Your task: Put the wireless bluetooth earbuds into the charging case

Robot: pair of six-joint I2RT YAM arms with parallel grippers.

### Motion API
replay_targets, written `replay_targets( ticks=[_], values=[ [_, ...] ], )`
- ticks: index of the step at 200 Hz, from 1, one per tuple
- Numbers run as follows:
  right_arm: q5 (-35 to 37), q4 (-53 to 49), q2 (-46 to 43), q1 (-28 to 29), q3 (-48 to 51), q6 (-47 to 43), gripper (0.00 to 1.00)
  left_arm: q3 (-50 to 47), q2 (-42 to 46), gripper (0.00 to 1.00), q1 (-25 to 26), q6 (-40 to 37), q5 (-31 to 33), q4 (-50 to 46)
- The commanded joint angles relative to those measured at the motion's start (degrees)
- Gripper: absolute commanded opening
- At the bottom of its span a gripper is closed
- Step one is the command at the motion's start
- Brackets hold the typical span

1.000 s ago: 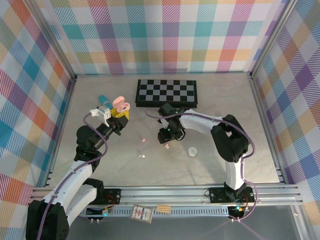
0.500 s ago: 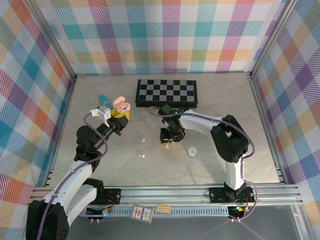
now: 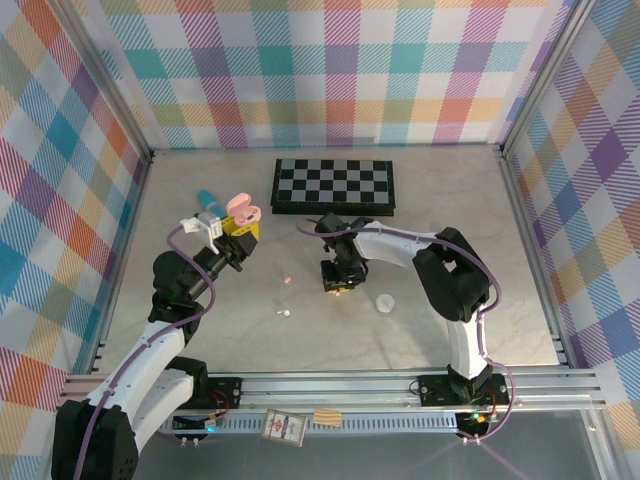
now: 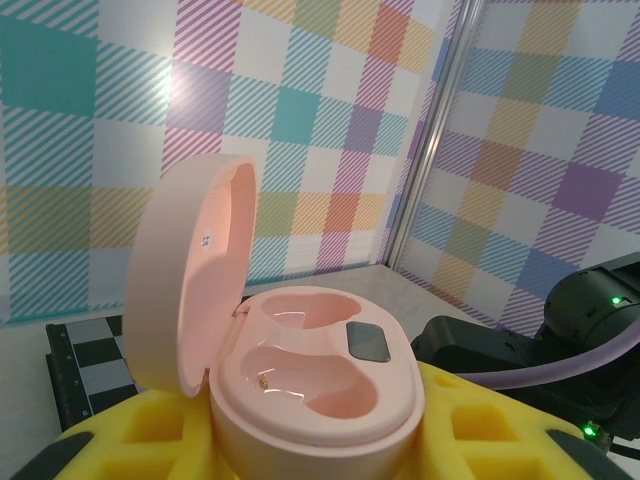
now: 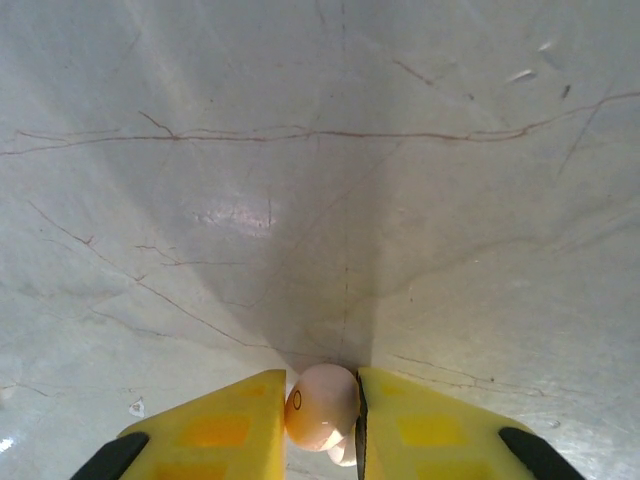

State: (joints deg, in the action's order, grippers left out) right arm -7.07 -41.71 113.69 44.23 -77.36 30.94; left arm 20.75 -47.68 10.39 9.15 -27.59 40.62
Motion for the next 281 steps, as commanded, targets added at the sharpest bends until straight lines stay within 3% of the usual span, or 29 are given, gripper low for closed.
replay_targets(
  ticks=[1, 78, 157, 207, 281],
  values=[
    [-0.3, -0.6, 0.0, 0.4, -1.1, -1.2, 0.23, 1.1, -0.2, 0.33, -0.6, -1.1, -1.7, 2.7],
    [1.2, 1.3, -17.0, -0.4, 3.8, -13.4, 0.24, 1.6, -3.0, 0.33, 3.1, -3.7, -7.0, 5.1],
    [-19.9, 5.6, -37.3, -3.5, 3.9, -21.5, 0.24, 6.1, -10.7, 0.32, 10.2, -7.8, -19.6, 8.0],
    [-27.6, 9.2, -38.5, -3.8, -0.6, -21.9, 0.24, 9.7, -15.0, 0.32, 14.2, -8.8, -25.3, 6.5],
    [-28.0, 7.9, -36.0, -3.8, -3.7, -24.0, 0.24, 11.2, -19.7, 0.32, 16.5, -4.3, -28.1, 13.4]
  ],
)
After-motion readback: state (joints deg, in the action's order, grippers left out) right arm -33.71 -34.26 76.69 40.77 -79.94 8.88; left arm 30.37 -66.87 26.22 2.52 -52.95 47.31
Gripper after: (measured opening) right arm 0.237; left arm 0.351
